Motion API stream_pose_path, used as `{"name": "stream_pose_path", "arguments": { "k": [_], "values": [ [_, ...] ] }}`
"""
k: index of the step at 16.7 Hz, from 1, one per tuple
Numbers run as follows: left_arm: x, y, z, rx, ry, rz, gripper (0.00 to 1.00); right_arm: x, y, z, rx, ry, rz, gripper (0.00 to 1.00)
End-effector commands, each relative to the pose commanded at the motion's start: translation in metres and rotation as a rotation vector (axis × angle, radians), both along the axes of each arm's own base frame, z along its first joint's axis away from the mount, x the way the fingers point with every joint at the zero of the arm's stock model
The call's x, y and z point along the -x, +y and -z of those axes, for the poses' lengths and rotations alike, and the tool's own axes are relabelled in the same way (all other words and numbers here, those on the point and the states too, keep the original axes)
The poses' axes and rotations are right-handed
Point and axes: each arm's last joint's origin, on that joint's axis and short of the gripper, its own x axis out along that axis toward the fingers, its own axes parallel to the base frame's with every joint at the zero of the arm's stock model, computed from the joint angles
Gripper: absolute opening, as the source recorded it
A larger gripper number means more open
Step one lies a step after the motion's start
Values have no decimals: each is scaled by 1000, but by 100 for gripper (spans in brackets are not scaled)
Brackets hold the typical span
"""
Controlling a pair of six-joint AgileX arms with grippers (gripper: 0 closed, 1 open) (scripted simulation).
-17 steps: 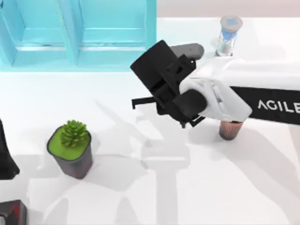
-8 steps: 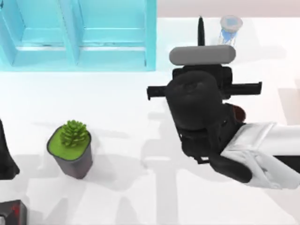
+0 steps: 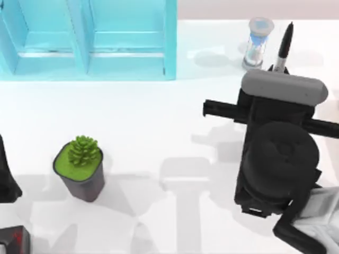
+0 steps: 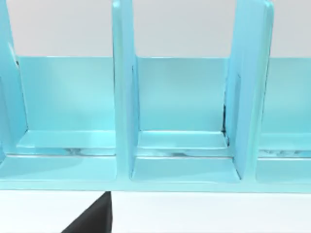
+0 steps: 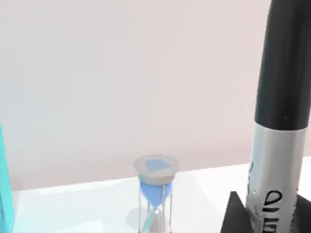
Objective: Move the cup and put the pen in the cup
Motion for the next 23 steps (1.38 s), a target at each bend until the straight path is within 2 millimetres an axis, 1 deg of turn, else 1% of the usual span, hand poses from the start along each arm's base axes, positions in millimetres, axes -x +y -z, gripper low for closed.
{"name": "stream_pose_path", "arguments": {
  "k": [3,9,23],
  "values": [
    [0,0,0,0,0,0,100,7,-6,-1,-15,-20,24,0],
    [0,0,0,0,0,0,100,5,-7,0,-14,-20,29,0],
    [0,0,0,0,0,0,100,-30,-17,16,-15,-21,26,0]
  ]
}}
